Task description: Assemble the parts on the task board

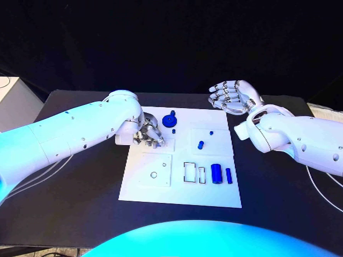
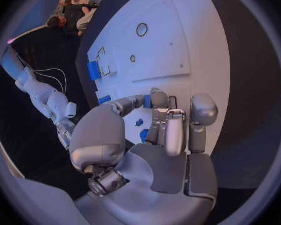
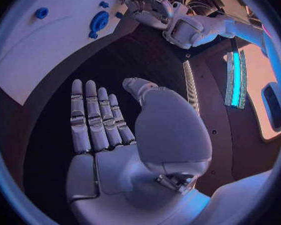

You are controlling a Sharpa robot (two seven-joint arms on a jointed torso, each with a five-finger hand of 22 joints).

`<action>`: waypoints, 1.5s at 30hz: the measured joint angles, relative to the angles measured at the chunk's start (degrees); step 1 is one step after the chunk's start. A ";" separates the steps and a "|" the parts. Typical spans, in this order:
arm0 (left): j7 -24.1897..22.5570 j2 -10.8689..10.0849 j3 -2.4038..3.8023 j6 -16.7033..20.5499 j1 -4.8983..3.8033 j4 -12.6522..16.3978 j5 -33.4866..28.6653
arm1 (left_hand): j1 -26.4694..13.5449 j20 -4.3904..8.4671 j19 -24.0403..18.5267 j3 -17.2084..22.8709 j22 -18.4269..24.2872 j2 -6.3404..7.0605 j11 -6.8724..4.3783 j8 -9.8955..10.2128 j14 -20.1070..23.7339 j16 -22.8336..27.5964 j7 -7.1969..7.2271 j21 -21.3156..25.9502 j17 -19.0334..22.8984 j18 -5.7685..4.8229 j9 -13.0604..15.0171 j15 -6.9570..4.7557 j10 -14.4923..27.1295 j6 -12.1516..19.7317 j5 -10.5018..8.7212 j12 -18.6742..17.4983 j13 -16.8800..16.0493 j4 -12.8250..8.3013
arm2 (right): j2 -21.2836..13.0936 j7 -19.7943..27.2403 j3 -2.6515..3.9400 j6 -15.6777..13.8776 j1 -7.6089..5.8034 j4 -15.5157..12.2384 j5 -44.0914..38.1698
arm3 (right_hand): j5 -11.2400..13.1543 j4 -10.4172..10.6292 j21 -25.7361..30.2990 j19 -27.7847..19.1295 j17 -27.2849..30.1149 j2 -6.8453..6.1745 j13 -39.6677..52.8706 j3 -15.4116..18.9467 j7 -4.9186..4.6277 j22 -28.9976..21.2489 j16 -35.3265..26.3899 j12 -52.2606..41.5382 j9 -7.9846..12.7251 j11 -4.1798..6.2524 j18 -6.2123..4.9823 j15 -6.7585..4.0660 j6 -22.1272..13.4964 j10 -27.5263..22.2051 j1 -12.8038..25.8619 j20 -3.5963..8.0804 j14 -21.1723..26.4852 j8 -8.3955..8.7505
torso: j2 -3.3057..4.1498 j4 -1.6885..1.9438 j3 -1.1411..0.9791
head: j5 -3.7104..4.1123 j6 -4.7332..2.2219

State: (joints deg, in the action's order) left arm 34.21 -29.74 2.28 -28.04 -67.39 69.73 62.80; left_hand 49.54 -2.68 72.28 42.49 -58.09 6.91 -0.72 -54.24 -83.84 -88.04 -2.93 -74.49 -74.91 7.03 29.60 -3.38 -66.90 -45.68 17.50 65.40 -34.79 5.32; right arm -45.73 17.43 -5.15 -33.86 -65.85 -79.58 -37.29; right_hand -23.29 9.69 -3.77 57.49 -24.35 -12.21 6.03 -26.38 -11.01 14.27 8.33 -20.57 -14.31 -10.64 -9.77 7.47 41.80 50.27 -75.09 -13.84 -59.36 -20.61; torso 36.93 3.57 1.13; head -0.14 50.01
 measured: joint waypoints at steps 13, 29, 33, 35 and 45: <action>0.04 -0.45 0.00 0.26 0.05 0.04 0.09 | 1.30 0.00 0.41 -10.52 0.13 2.19 0.00 0.86 0.00 0.00 -0.42 0.23 0.00 0.00 0.00 0.00 0.01 -0.64 -0.38 0.00 -0.35 6.86 | -0.05 0.00 0.00 0.02 0.00 -0.02 0.01 | 0.00 0.00 0.00 0.00 0.00 0.00 0.00 0.00 0.00 0.00 0.00 0.00 0.00 0.00 0.00 0.00 0.00 0.00 0.00 0.00 0.00 0.00 | -0.03 0.01 -0.02 | 0.05 0.00; 0.12 -1.04 0.21 0.53 0.12 0.47 0.13 | 3.76 0.00 0.41 -16.61 0.07 2.22 0.01 1.57 0.00 0.00 -0.22 0.44 0.00 0.00 0.10 0.01 0.01 -0.83 -4.25 0.00 -0.52 11.20 | -0.08 0.00 0.00 0.06 0.00 -0.01 0.02 | 0.00 0.01 0.00 0.00 -0.01 0.00 0.01 0.00 0.00 0.01 0.00 0.00 0.00 0.00 0.00 0.00 0.00 0.00 0.00 0.00 0.00 0.00 | -0.03 0.02 0.00 | 0.12 0.00; 0.15 -1.23 0.42 0.76 0.14 0.58 0.09 | 4.00 0.00 0.41 -18.98 0.05 1.98 0.01 1.66 0.00 0.00 -0.21 0.44 0.00 0.00 0.20 0.01 0.02 -1.22 -9.82 0.00 -0.63 11.36 | -0.07 0.00 0.00 0.07 0.00 -0.01 0.02 | 0.00 0.01 0.00 0.00 -0.01 0.00 0.01 0.00 0.00 0.01 0.00 0.00 -0.01 0.00 0.01 0.00 0.00 0.00 0.00 0.00 0.00 0.00 | -0.03 0.02 0.00 | 0.12 0.00; 0.15 -1.33 0.55 0.92 0.16 0.71 0.05 | 4.24 0.00 0.41 -19.99 0.05 1.74 0.01 1.66 0.00 0.00 -0.22 0.44 0.00 0.00 0.24 0.01 0.02 -1.23 -12.49 0.00 -0.69 11.42 | -0.07 0.00 0.00 0.07 0.00 -0.01 0.02 | 0.00 0.01 0.00 0.00 -0.01 0.00 0.01 0.00 0.00 0.01 0.00 0.00 -0.01 0.00 0.01 0.00 0.00 0.00 0.00 0.00 0.00 0.00 | -0.03 0.02 0.00 | 0.12 0.00; -0.18 -2.40 1.97 2.53 0.18 1.68 -1.37 | 4.01 0.20 0.61 -20.60 0.09 1.50 0.01 1.66 0.00 0.00 -0.22 0.44 0.00 0.00 0.23 0.01 0.02 -1.23 -13.48 0.00 -0.63 11.43 | -0.07 0.01 0.00 0.10 0.00 0.00 0.03 | 0.00 0.01 0.00 0.00 -0.01 0.00 0.01 0.00 0.00 0.01 0.00 0.00 0.00 0.00 0.00 0.00 0.00 0.00 0.00 0.00 0.00 0.00 | -0.03 0.02 0.00 | 0.14 0.00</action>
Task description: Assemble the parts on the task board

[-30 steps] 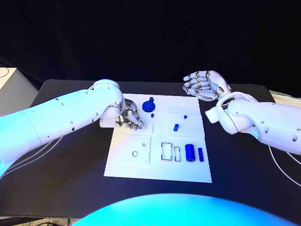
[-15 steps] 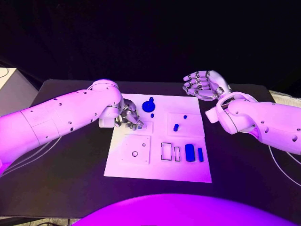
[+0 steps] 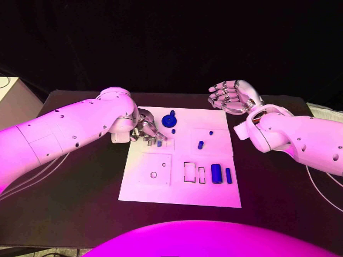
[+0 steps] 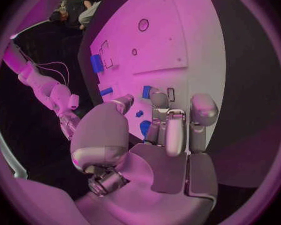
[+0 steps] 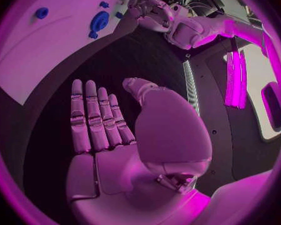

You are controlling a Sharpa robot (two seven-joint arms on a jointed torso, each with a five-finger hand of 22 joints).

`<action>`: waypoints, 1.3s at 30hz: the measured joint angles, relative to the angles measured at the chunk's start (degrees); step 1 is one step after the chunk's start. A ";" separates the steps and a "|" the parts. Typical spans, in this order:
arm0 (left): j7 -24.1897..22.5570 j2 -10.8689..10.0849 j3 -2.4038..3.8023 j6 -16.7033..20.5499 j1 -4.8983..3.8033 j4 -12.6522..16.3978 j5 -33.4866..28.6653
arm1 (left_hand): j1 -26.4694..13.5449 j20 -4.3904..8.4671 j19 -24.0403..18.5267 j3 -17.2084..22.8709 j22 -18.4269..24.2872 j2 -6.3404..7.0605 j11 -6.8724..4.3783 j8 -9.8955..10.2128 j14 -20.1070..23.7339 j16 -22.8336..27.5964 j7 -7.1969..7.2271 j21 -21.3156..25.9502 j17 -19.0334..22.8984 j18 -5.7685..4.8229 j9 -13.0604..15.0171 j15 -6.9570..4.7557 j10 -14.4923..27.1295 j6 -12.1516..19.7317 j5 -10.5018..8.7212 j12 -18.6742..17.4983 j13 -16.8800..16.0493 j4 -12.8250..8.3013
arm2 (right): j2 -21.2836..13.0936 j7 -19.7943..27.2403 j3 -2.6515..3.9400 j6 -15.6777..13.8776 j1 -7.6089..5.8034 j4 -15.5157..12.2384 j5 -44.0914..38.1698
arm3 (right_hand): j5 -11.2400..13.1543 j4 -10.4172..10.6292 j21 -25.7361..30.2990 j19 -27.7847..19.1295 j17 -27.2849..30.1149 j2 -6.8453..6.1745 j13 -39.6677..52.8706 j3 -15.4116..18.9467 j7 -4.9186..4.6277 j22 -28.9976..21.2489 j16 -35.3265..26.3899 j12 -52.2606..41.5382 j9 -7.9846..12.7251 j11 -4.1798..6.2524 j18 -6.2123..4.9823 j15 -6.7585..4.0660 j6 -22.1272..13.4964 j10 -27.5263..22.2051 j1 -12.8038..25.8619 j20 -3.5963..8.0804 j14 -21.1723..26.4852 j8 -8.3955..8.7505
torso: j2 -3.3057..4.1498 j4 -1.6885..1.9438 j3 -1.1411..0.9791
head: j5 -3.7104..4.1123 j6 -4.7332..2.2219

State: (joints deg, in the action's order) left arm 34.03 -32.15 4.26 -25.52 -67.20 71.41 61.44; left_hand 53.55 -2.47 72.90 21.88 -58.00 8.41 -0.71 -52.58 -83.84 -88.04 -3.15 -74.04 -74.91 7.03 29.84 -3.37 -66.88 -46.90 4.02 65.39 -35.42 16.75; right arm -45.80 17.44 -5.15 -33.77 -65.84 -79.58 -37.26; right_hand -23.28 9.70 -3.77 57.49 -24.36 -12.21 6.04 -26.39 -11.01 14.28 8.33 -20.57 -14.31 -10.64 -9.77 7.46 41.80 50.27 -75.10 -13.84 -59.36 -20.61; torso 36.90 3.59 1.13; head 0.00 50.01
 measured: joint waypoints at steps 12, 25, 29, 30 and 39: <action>-0.82 -2.29 0.67 1.86 0.01 1.31 -2.68 | 11.72 -0.22 -0.23 5.12 1.15 -3.22 0.09 0.58 0.00 0.28 -0.10 0.90 0.00 0.00 0.29 0.00 1.18 0.73 0.00 -1.00 1.45 -2.84 | -0.09 0.00 0.00 0.03 0.04 0.00 0.01 | 0.00 0.00 0.00 0.00 0.00 0.00 0.00 0.00 0.00 0.00 0.00 0.00 0.00 0.00 0.00 0.00 0.00 0.00 0.00 0.00 0.00 0.00 | 0.00 0.01 -0.02 | 0.10 0.00; -1.66 -2.90 0.73 3.01 0.42 1.94 -3.83 | 18.92 0.00 -0.45 9.38 1.44 -2.02 -0.19 0.80 -0.21 0.28 0.09 1.15 0.00 0.01 0.47 -0.21 1.47 1.35 -0.55 -1.01 1.73 -6.97 | -0.08 0.01 0.00 0.07 0.28 0.01 0.02 | 0.00 0.01 0.00 0.00 0.29 0.00 -0.35 -0.01 0.00 -0.52 -0.25 0.00 0.14 0.01 0.00 0.00 0.00 0.00 0.00 0.00 0.00 0.00 | 0.00 0.04 0.03 | -0.02 0.00; -1.86 -2.89 0.72 3.59 0.49 1.93 -3.78 | 19.13 0.00 -0.45 9.44 1.38 -2.23 -0.19 0.80 -0.21 0.28 0.09 1.15 0.00 0.00 0.47 -0.21 1.47 1.35 -0.67 -1.01 1.57 -7.03 | -0.07 0.00 0.00 0.08 0.30 0.01 0.02 | 0.00 0.01 0.00 0.00 0.29 0.00 -0.35 -0.01 0.00 -0.52 -0.25 0.00 0.14 0.01 0.00 0.00 0.00 -0.01 0.00 0.00 0.00 0.00 | 0.01 0.01 0.00 | 0.07 0.00; -1.89 -2.87 0.72 3.70 0.49 1.91 -3.77 | 19.15 0.00 -0.45 9.44 1.35 -2.25 -0.19 0.80 -0.21 0.28 0.09 1.15 0.00 0.00 0.47 -0.21 1.47 1.35 -0.67 -1.01 1.56 -7.03 | -0.07 0.00 0.00 0.08 0.30 0.01 0.02 | 0.00 0.01 0.00 0.00 0.29 0.00 -0.35 -0.01 0.00 -0.52 -0.25 0.00 0.14 0.01 0.00 0.00 0.00 -0.01 0.00 0.00 0.00 0.00 | 0.01 0.01 0.00 | 0.08 0.00; -2.14 -2.43 0.74 4.45 0.60 1.55 -3.57 | 19.19 0.00 -0.44 9.45 1.23 -2.29 -0.19 0.80 -0.21 0.28 0.09 1.15 0.00 0.01 0.47 -0.20 1.47 1.35 -0.67 -1.01 1.31 -7.01 | -0.09 0.00 0.00 0.09 0.31 -0.01 0.02 | 0.00 0.01 0.00 0.00 0.29 0.00 -0.35 -0.01 0.00 -0.52 -0.24 0.00 0.14 0.02 0.00 0.00 0.00 -0.02 0.00 0.00 0.00 0.00 | 0.01 -0.03 -0.05 | 0.10 0.00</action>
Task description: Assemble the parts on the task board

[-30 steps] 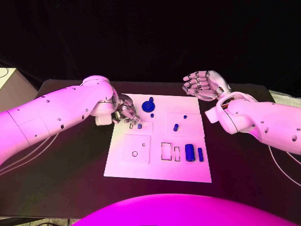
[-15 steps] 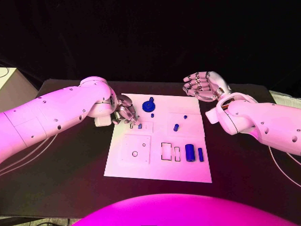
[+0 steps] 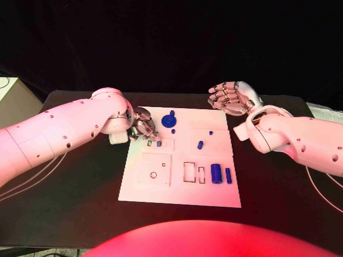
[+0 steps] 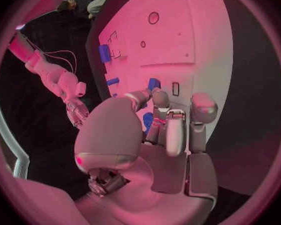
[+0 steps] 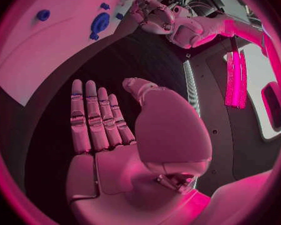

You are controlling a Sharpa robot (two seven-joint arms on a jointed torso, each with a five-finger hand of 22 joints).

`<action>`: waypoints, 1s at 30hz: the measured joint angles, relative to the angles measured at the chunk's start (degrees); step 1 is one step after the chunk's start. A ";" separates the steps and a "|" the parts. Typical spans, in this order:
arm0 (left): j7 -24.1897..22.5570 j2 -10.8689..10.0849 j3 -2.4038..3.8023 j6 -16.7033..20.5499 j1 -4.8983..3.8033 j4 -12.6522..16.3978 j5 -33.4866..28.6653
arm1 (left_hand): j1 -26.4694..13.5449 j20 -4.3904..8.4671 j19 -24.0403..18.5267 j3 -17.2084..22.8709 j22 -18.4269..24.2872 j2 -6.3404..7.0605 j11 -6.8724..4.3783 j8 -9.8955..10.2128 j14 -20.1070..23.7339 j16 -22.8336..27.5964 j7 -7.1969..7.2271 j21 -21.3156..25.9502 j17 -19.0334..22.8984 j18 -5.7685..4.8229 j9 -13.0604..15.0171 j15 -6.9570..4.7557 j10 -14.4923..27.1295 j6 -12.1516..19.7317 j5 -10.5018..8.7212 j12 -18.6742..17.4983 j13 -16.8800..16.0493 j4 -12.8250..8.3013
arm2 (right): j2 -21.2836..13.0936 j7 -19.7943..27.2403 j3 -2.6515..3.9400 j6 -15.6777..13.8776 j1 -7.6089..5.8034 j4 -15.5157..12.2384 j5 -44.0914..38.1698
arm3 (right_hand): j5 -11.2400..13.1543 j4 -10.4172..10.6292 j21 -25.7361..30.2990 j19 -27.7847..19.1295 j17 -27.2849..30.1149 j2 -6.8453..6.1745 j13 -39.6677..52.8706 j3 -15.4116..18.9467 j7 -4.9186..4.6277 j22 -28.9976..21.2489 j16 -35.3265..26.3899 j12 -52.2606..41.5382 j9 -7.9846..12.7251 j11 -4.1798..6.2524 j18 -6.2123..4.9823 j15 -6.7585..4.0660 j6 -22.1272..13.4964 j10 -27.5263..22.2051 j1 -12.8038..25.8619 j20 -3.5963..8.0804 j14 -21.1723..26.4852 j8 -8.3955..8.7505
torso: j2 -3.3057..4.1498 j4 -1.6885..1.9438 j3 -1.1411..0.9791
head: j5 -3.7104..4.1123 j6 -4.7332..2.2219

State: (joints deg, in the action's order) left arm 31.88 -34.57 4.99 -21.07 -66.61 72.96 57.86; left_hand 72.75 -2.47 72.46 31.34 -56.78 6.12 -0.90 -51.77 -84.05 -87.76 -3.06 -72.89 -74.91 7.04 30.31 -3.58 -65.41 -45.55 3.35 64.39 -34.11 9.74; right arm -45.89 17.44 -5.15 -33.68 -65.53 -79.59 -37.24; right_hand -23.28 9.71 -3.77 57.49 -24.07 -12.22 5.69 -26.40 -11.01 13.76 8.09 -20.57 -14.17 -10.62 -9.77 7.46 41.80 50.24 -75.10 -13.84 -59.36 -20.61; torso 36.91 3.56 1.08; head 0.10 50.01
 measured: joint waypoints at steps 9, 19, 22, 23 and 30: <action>-0.17 0.48 0.08 0.23 0.47 -0.33 0.41 | 0.23 0.00 0.00 0.38 -0.13 -0.23 0.00 0.00 0.00 0.00 0.00 0.00 0.00 0.00 0.00 0.00 0.00 0.00 -0.02 0.00 -0.06 -0.10 | -0.03 -0.01 0.00 0.01 0.00 -0.02 0.00 | 0.00 0.00 0.00 0.00 -0.01 0.00 0.01 0.00 0.00 0.00 0.00 0.00 0.00 0.00 0.00 0.00 0.00 0.00 0.00 0.00 0.00 0.00 | 0.00 0.01 -0.01 | 0.11 0.00; -0.57 0.81 0.21 0.51 0.74 -0.55 0.77 | 0.24 0.00 0.01 0.63 -0.23 -0.25 0.01 0.00 0.00 0.00 0.00 0.00 0.00 0.00 -0.01 0.00 -0.01 0.00 -0.03 0.00 -0.26 -0.35 | -0.08 -0.01 0.00 0.01 0.00 -0.05 0.01 | 0.00 0.00 0.00 0.00 -0.01 0.00 0.01 0.00 0.00 0.00 0.00 0.00 0.00 0.00 0.00 0.00 0.00 0.00 0.00 0.00 0.00 0.00 | 0.00 0.01 0.01 | 0.20 0.00; -0.73 0.85 0.23 0.61 0.77 -0.56 1.05 | 0.27 0.00 0.01 0.86 -0.23 -0.23 0.01 0.00 0.00 0.00 0.00 0.00 0.00 0.00 -0.02 0.00 -0.01 0.00 -0.16 0.00 -0.26 -0.58 | -0.09 -0.01 0.00 0.01 0.00 -0.05 0.01 | 0.00 0.00 0.00 0.00 -0.01 0.00 0.01 0.00 0.00 0.01 0.00 0.00 0.00 0.00 0.00 0.00 0.00 0.00 0.00 0.00 0.00 0.00 | 0.00 0.03 0.04 | 0.19 0.00; -0.81 0.86 0.23 0.67 0.78 -0.56 1.17 | 0.41 0.00 0.01 0.86 -0.32 -0.09 0.01 0.00 0.00 0.00 0.00 0.00 0.00 0.00 -0.02 0.01 -0.01 0.00 -0.22 0.00 -0.26 -0.58 | -0.09 -0.01 0.00 0.01 0.00 -0.06 0.01 | 0.00 0.00 0.00 0.00 -0.01 0.00 0.01 0.00 0.00 0.01 0.00 0.00 0.00 0.00 0.00 0.00 0.00 0.00 0.00 0.00 0.00 0.00 | 0.00 0.03 0.04 | 0.19 0.00; -1.25 0.91 0.24 1.01 0.82 -0.46 2.14 | 0.73 0.00 0.01 1.03 -0.41 -0.11 0.01 0.00 0.01 0.00 -0.01 0.00 0.00 -0.01 -0.04 0.01 -0.02 -0.01 -0.36 0.00 -0.26 -0.75 | -0.13 -0.01 0.00 0.02 0.00 -0.07 0.01 | 0.00 0.00 0.00 0.00 -0.01 0.00 0.01 0.00 0.00 0.01 0.00 0.00 0.00 0.00 0.00 0.00 0.00 0.00 0.00 0.00 0.00 0.00 | 0.00 0.01 0.05 | 0.22 0.00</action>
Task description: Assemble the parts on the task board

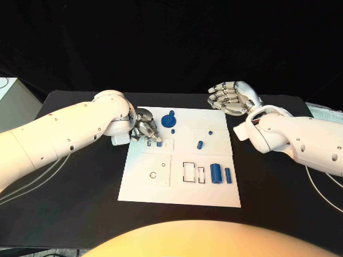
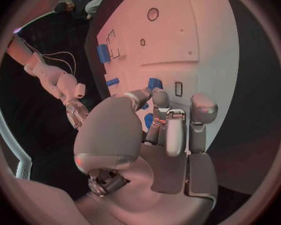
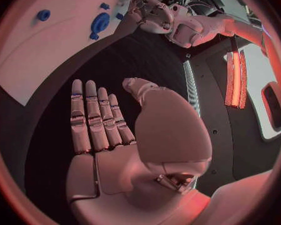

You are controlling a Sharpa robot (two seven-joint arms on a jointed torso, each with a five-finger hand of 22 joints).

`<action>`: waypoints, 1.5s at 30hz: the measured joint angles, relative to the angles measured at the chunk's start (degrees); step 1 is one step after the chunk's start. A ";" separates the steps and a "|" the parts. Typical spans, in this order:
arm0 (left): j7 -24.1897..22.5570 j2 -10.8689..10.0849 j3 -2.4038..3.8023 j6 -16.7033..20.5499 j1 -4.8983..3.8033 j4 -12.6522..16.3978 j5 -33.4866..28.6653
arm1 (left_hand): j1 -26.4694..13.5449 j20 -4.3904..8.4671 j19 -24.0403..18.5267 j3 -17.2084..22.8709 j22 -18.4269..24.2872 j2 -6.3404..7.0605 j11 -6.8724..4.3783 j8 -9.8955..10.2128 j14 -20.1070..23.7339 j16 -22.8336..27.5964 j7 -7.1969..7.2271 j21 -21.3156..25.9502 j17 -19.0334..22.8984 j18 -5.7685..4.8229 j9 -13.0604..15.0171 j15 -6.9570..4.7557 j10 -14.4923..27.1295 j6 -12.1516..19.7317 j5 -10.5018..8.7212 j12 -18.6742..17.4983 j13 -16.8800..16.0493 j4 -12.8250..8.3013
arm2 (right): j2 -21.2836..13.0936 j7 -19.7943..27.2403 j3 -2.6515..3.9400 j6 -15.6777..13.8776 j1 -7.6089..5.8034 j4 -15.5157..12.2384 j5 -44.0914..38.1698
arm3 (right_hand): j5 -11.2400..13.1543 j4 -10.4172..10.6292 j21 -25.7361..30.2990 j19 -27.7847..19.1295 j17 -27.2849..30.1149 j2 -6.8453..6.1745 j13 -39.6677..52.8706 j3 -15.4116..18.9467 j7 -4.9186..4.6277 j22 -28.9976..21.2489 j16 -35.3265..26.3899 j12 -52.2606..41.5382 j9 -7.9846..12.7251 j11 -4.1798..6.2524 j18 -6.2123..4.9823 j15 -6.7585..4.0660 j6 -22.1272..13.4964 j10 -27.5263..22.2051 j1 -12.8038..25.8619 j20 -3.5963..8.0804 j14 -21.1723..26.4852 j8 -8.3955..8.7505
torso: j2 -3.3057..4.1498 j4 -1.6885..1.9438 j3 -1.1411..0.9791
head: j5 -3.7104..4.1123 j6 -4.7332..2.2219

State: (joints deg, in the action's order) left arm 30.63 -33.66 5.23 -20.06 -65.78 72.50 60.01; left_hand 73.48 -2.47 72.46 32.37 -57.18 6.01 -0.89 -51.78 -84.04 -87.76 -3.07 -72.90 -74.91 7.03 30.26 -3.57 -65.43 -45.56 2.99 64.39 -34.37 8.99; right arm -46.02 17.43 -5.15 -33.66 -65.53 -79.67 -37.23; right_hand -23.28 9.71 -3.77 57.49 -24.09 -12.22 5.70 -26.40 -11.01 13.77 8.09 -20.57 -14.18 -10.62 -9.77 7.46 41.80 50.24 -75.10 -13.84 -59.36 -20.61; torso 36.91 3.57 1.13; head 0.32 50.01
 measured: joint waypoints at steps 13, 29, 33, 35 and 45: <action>-0.41 -0.19 -0.01 0.88 0.12 0.41 0.70 | 0.22 0.00 0.00 0.39 0.00 -0.22 0.21 0.00 0.00 0.00 -0.11 0.00 0.00 0.00 0.03 0.00 -0.20 -0.10 -0.20 0.00 0.16 0.08 | -0.05 0.00 0.00 0.02 0.00 0.00 0.02 | 0.00 -0.16 0.00 0.00 0.20 0.00 -0.24 0.16 0.00 -0.34 0.00 0.00 0.06 0.00 0.00 0.00 0.00 0.00 0.00 0.00 0.00 0.00 | 0.01 -0.01 0.01 | 0.07 0.00; -0.57 -0.65 0.10 1.44 0.23 0.90 0.64 | -0.03 0.00 0.00 0.54 0.01 -0.46 0.21 0.00 0.00 0.00 -0.12 0.00 0.00 0.00 0.06 0.00 -0.20 -0.11 -0.32 0.00 0.31 0.25 | -0.07 0.00 0.00 0.10 0.00 0.00 0.03 | 0.00 -0.16 0.00 0.00 0.24 0.00 -0.31 0.16 0.00 -0.44 0.00 0.00 0.06 0.00 0.00 0.00 0.00 0.00 0.00 0.00 0.00 0.00 | 0.01 0.00 0.02 | 0.08 0.00; -0.57 -0.79 0.38 1.59 0.28 0.96 0.73 | -0.03 0.00 0.00 0.64 0.01 -0.46 0.21 0.00 0.00 0.00 -0.12 0.00 0.00 0.00 0.06 0.00 -0.20 -0.11 -0.32 0.00 0.37 0.36 | -0.08 0.00 0.00 0.12 0.00 0.00 0.03 | 0.00 -0.16 0.00 0.00 0.24 0.00 -0.31 0.16 0.00 -0.44 0.00 0.00 0.06 0.00 0.00 0.00 0.00 0.00 0.01 0.00 0.00 0.00 | 0.01 0.00 0.02 | 0.11 0.00; -0.57 -0.86 0.64 1.63 0.39 0.99 0.77 | -0.03 0.00 0.00 0.69 0.01 -0.46 0.21 0.00 0.00 0.00 -0.12 0.00 0.00 0.00 0.06 0.00 -0.20 -0.11 -0.32 0.00 0.37 0.41 | -0.08 -0.01 0.00 0.13 0.00 0.00 0.03 | 0.00 -0.16 0.00 0.00 0.24 0.01 -0.31 0.16 0.00 -0.44 0.00 0.00 0.06 0.00 0.00 0.00 0.00 0.00 0.01 0.00 0.00 0.00 | 0.01 0.00 0.02 | 0.14 0.00; -0.56 -0.90 1.61 1.65 0.83 1.17 0.83 | -0.03 0.00 0.00 0.69 0.01 -0.45 0.21 0.00 0.00 0.00 -0.13 0.00 0.00 0.00 0.12 0.00 -0.20 -0.11 -0.32 0.00 0.46 0.42 | -0.08 -0.01 0.00 0.20 0.00 0.00 0.04 | 0.00 -0.16 0.00 0.00 0.24 0.24 -0.30 0.16 0.00 -0.44 0.00 0.00 0.06 0.00 0.00 0.00 0.00 0.00 0.24 0.00 0.00 0.00 | 0.03 0.02 0.01 | 0.18 0.00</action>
State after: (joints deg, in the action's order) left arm 30.07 -34.56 6.84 -18.41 -64.96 73.68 60.84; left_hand 73.44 -2.47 72.47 33.06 -57.17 5.56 -0.68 -51.77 -84.04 -87.76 -3.20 -72.90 -74.91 7.03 30.38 -3.57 -65.63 -45.67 2.67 64.39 -33.90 9.41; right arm -46.10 17.42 -5.15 -33.46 -65.53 -79.67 -37.18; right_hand -23.28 9.56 -3.77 57.49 -23.85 -11.97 5.40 -26.24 -11.01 13.33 8.10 -20.57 -14.12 -10.62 -9.77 7.46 41.80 50.24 -74.86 -13.84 -59.36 -20.61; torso 36.94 3.59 1.14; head 0.49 50.01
